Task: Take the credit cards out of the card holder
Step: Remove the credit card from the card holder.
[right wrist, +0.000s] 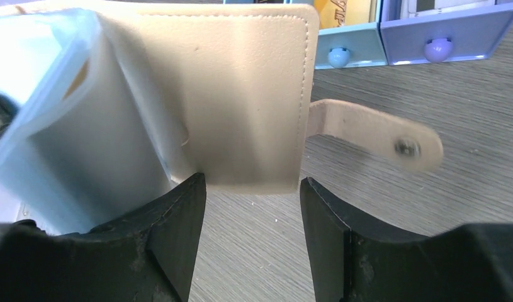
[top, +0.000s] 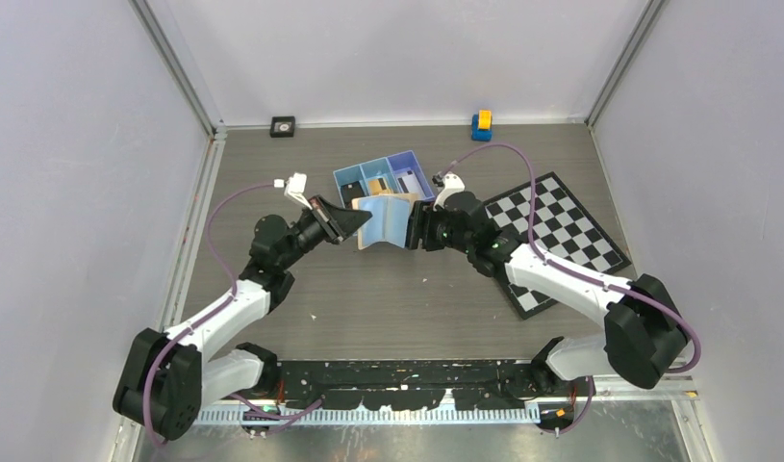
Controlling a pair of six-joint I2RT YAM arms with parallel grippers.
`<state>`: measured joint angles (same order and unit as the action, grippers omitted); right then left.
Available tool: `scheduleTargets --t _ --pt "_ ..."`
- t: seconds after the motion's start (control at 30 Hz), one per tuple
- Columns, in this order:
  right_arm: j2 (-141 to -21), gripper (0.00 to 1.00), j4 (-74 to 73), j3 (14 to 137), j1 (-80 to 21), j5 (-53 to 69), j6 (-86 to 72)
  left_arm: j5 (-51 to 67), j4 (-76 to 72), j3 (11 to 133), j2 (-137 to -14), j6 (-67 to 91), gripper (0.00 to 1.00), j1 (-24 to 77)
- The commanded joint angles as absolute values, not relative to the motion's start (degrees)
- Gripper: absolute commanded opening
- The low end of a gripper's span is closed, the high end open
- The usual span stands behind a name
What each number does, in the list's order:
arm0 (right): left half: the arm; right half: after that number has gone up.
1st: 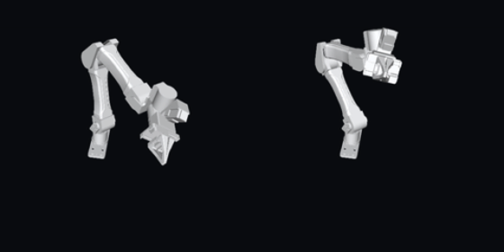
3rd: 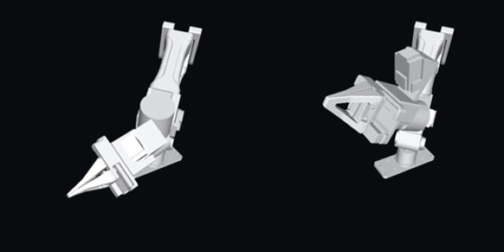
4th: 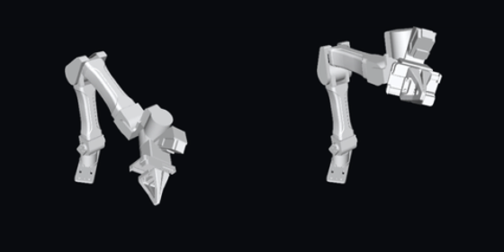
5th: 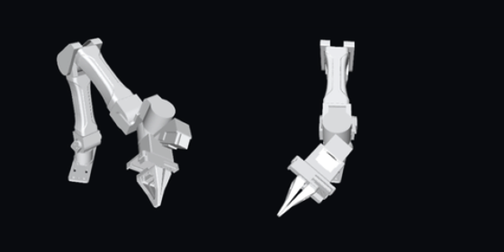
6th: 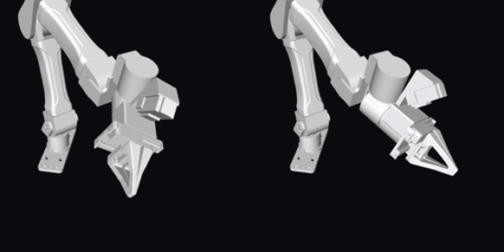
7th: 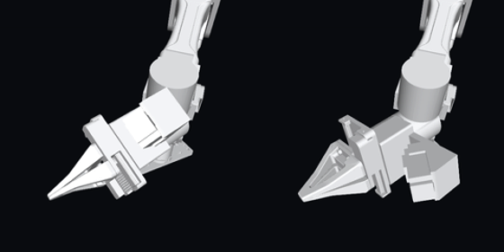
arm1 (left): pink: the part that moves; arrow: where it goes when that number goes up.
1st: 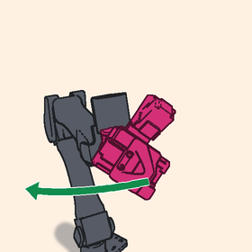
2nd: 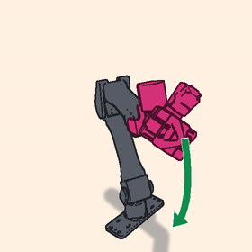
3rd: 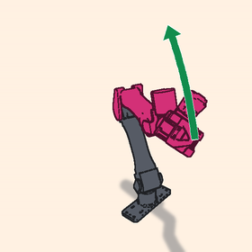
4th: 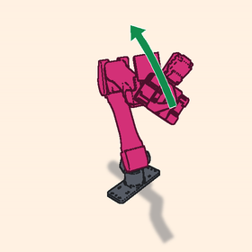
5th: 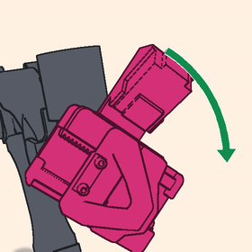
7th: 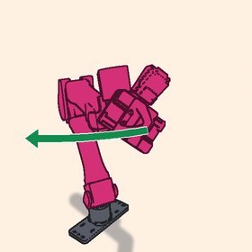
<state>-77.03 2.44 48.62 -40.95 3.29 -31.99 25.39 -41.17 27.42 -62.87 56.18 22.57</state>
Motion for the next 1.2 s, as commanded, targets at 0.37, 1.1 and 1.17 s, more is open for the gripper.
scheduleTargets --t 0.37,1.1,1.17 --pt "-71.19 0.55 6.69 48.0 -41.6 3.69 -28.5 17.83 -29.25 30.38 -61.7 53.4 0.0 22.77" --pt "-73.56 0.46 8.36 48.66 -41.6 8.54 -28.82 24.5 -35.34 30.98 -65.05 56.25 0.0 22.81" --pt "-74.18 0.46 8.28 49.01 -41.62 9.25 -28.9 25.93 -36.84 31.02 -65.72 56.93 0.0 22.76"
